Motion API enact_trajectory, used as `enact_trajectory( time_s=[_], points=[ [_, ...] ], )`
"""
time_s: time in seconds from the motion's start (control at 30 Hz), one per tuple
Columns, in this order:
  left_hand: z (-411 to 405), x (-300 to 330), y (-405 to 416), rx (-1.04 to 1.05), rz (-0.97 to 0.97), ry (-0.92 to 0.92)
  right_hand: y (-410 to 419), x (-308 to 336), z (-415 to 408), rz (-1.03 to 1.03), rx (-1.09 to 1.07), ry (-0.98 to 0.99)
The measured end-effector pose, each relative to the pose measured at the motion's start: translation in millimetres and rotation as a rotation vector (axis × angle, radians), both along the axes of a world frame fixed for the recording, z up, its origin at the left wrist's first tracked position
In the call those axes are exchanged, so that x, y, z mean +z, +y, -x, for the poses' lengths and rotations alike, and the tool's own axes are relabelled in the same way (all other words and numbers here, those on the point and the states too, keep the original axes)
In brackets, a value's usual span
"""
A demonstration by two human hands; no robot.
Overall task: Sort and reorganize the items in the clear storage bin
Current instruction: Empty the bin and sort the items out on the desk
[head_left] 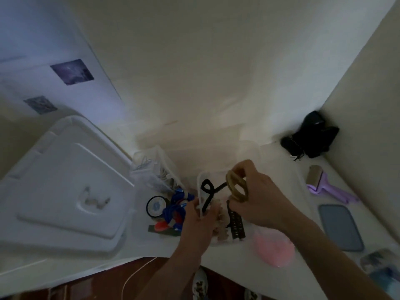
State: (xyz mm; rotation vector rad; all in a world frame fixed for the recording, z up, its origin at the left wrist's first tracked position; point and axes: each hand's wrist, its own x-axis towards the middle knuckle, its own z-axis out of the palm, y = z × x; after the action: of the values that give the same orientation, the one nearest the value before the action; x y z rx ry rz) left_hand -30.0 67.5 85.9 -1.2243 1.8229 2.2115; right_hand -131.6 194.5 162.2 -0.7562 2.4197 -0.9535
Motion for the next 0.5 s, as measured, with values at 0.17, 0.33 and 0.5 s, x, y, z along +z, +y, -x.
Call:
enact_trajectory(
  time_s=[0.17,0.33,0.5],
  points=[
    [-4.1,1.5,-2.3,-0.008,-0.031,0.037,-25.8,-12.6,18.7,-0.177,0.251,0.166],
    [-3.8,1.3,-8.5,-0.008,-0.021,0.070,-30.9,-29.6,15.9,-0.348,0.316,0.296],
    [-3.4,3.3,-11.2,-0.006,-0.099,0.095,-25.1,-22.7,16.7,-0.198,0.216,0.182]
  ],
)
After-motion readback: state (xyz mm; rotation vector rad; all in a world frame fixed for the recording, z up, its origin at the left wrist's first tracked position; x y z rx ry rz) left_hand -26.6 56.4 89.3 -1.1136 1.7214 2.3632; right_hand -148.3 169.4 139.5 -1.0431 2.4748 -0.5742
